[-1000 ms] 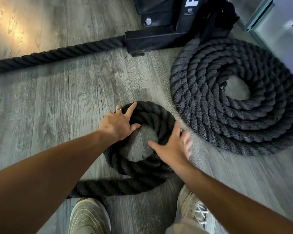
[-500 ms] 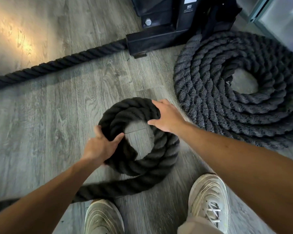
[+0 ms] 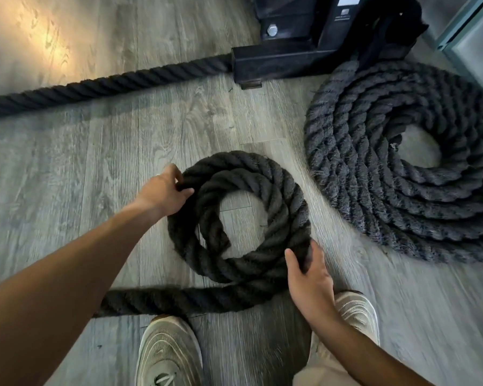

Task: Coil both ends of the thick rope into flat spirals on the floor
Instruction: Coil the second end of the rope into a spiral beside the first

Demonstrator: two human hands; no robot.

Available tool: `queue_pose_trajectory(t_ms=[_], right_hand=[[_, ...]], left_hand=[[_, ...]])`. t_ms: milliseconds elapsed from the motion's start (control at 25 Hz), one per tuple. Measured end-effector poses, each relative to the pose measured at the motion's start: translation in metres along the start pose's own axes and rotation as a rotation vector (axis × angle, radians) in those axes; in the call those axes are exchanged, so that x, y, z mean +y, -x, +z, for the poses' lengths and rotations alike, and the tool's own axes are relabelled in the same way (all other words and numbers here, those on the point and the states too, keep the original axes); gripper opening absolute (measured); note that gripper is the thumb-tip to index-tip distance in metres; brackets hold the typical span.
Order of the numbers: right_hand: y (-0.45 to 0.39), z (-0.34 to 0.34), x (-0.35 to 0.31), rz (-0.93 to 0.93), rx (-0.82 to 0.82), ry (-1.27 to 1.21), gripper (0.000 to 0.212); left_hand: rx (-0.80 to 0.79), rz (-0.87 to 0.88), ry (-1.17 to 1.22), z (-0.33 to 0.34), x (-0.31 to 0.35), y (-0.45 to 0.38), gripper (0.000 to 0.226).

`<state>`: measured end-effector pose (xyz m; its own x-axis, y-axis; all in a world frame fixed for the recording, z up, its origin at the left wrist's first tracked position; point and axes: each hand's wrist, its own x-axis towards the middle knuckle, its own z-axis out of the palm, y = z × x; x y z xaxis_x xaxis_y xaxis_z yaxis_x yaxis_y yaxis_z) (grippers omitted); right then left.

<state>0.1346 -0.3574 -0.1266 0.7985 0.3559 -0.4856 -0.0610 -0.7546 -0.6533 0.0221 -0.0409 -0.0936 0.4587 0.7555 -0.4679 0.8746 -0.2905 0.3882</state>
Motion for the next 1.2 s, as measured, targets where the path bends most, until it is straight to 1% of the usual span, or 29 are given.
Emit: queue_pose_trajectory(t_ms=[40,80,160,240,400,440,480,520,600,640,680,720,760,800,880,920,1000,1040,1120,1200], right_hand=[[-0.001,0.003,-0.001,0.007,-0.016,0.024,0.067],[-0.005,0.003,-0.004,0.001,-0.025,0.054,0.067],[-0.02,-0.003,-0.016,-0.037,-0.035,0.106,0.066],[-0.046,-0.01,-0.037,-0.086,-0.032,0.071,0.06],[-0.101,-0.021,-0.093,-0.13,0.026,0.057,0.043],[-0.106,-0.021,-0.1,-0.157,0.018,0.051,0.045],[-0.105,-0.018,-0.101,-0.199,-0.006,0.054,0.053],[-0.098,-0.013,-0.096,-0.237,-0.035,0.077,0.066],[-0.071,0.001,-0.072,-0.218,-0.051,0.168,0.096],[-0.059,0.007,-0.058,-0.169,-0.026,0.214,0.103],[-0.05,0.011,-0.048,-0.125,-0.002,0.233,0.105],[-0.045,0.013,-0.043,-0.104,0.006,0.235,0.104],[-0.044,0.013,-0.043,-0.101,0.001,0.228,0.104],[-0.045,0.011,-0.046,-0.107,-0.014,0.222,0.103],[-0.048,0.008,-0.052,-0.143,-0.035,0.233,0.102],[-0.047,0.007,-0.053,-0.156,-0.037,0.226,0.101],[-0.043,0.005,-0.05,-0.114,-0.027,0.136,0.098],[-0.039,0.004,-0.045,-0.041,0.005,0.033,0.095],[-0.023,0.004,-0.03,0.133,0.069,-0.156,0.082],[-0.009,0.004,-0.017,0.168,0.008,-0.113,0.065]], left_hand=[[-0.019,-0.014,0.105,0.001,-0.001,-0.002,0.04],[-0.049,-0.047,0.207,0.0,-0.003,-0.001,0.05],[-0.098,-0.146,0.36,-0.001,-0.012,0.003,0.062],[-0.117,-0.253,0.473,0.0,-0.024,0.018,0.062],[-0.081,-0.43,0.655,0.036,-0.043,0.073,0.043],[-0.098,-0.475,0.679,0.045,-0.044,0.087,0.042],[-0.139,-0.512,0.671,0.052,-0.043,0.099,0.045],[-0.201,-0.525,0.633,0.054,-0.043,0.107,0.051],[-0.326,-0.498,0.447,0.046,-0.044,0.107,0.071],[-0.357,-0.485,0.294,0.036,-0.044,0.099,0.086],[-0.334,-0.471,0.136,0.027,-0.046,0.088,0.1],[-0.255,-0.441,0.01,0.016,-0.047,0.074,0.111],[-0.161,-0.388,-0.056,0.005,-0.047,0.06,0.115],[-0.077,-0.33,-0.044,-0.005,-0.044,0.045,0.109],[0.016,-0.171,0.103,-0.014,-0.033,0.019,0.084],[0.026,-0.077,0.1,-0.012,-0.029,0.01,0.073],[0.071,0.055,-0.057,-0.003,-0.029,-0.003,0.063],[0.106,0.083,-0.11,0.001,-0.03,-0.006,0.061],[0.123,0.075,-0.084,0.004,-0.034,-0.011,0.058],[0.119,0.044,-0.114,0.007,-0.032,-0.013,0.057]])
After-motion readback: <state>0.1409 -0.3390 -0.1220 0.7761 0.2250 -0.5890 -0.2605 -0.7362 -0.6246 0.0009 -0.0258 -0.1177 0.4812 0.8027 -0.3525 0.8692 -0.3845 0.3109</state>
